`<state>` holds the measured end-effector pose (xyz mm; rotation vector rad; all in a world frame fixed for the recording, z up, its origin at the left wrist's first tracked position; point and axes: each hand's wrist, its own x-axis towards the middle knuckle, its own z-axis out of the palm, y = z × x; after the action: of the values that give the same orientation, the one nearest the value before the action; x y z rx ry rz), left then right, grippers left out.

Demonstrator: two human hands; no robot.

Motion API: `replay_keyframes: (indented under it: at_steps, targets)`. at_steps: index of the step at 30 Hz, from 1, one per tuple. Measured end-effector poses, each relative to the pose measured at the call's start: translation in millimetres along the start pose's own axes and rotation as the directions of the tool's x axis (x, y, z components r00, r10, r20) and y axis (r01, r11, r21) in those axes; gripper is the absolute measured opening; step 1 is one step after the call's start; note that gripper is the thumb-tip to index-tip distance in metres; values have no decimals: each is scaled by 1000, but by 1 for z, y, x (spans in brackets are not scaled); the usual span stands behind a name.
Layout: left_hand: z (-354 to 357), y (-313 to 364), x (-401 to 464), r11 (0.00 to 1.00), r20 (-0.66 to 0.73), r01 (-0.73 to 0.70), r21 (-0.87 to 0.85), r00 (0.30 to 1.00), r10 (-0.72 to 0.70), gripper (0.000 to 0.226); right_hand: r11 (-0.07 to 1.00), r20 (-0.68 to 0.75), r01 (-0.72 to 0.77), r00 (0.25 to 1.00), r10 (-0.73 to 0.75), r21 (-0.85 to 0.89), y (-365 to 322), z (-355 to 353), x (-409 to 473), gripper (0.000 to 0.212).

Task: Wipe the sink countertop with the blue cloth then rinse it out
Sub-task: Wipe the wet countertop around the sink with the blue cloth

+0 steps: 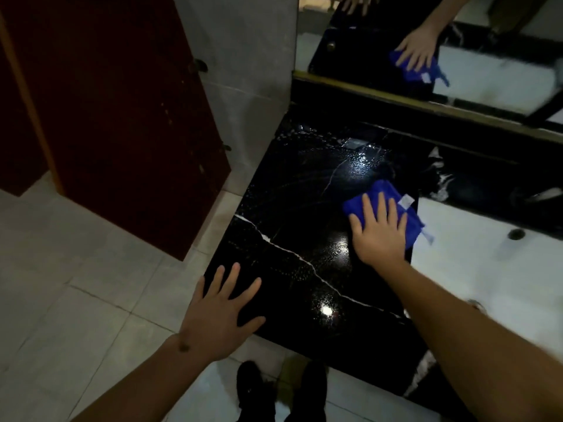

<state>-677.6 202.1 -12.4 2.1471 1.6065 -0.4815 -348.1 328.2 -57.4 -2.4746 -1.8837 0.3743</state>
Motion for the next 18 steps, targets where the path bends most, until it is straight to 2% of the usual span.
replay_keyframes:
  at_steps: [3,8,12,14,16,18]
  targets:
    - [-5,-4,1,999,35,-25,25,999,24,104,1000,-39,24,999,-25,-9,-29,17,-56,67]
    - [-15,-5,2,999,42,-40,-3,998,40,112,963,26,253,968,-251,-90,-78,39,-141,64]
    - [-18,-10,0,999,42,-44,-22,998,45,103,947,33,305,952,-303,-96,-84,38,-134,63]
    - [-15,-8,-2,999,-15,-43,-23,999,42,92,940,33,333,943,-331,-74,-79,33,-122,62]
    - [-14,-6,0,998,-41,-45,-40,998,44,92,953,13,298,955,-298,-44,-72,26,-100,61]
    - [-15,-3,9,999,18,-29,-30,999,29,99,980,-20,200,979,-201,-20,-61,19,-62,60]
